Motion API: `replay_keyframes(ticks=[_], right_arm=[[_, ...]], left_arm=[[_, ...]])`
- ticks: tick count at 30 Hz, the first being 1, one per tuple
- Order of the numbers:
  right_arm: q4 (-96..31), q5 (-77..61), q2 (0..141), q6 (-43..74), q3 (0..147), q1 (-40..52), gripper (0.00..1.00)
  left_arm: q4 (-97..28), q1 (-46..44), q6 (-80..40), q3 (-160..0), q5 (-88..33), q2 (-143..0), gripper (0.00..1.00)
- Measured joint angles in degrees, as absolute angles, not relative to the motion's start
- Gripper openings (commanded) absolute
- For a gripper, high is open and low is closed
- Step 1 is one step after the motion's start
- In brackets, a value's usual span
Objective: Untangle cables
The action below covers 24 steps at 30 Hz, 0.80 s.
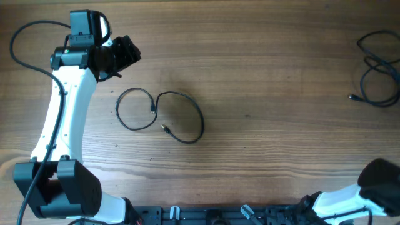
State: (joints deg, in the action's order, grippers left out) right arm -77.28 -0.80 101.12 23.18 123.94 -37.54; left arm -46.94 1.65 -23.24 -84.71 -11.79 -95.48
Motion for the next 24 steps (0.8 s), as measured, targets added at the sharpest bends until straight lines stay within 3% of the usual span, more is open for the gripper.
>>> replay_keyframes(ticks=[2,3,4,6,11,12,14,16,19,24], right_arm=[[-72.90,-0.56,106.34,23.14,122.61,-38.30,0.09],[-68.73,-0.56,108.38,23.09,122.37,-38.26,0.50],[-64.42,-0.54,111.57,22.90,122.37,-38.02,0.99],[-58.59,-0.56,116.79,22.09,122.32,-37.06,1.00],[-62.06,-5.39,120.01,16.67,122.06,-34.35,0.99],[-63.44,-7.14,119.63,15.86,122.06,-33.95,1.00],[-65.91,-12.19,117.93,12.43,122.04,-32.84,1.00],[-68.69,-18.04,114.63,7.25,122.04,-29.52,1.00],[-72.77,-24.12,110.78,2.13,122.06,-20.36,1.00],[-73.12,-27.03,110.74,1.48,122.04,2.15,1.00]], left_arm=[[-46.96,1.65,-23.24,-84.71,-11.77,-95.48,0.74],[-47.00,1.65,-23.24,-84.71,-11.77,-95.48,0.74],[-46.92,1.65,-23.27,-84.71,-11.79,-95.48,0.74],[-46.89,1.65,-24.16,-84.71,-11.79,-95.48,0.75],[-46.94,1.65,-25.21,-84.71,-11.79,-95.48,0.75],[-46.98,1.65,-25.23,-84.71,-11.81,-95.48,0.74],[-46.96,1.65,-25.54,-84.71,-11.81,-95.48,0.61],[-46.70,1.65,-23.20,-84.71,-11.60,-95.48,0.63],[-46.26,3.20,-20.27,-84.77,-9.39,-95.35,0.74],[-47.83,15.57,-19.57,-86.85,-7.75,-89.91,0.72]])
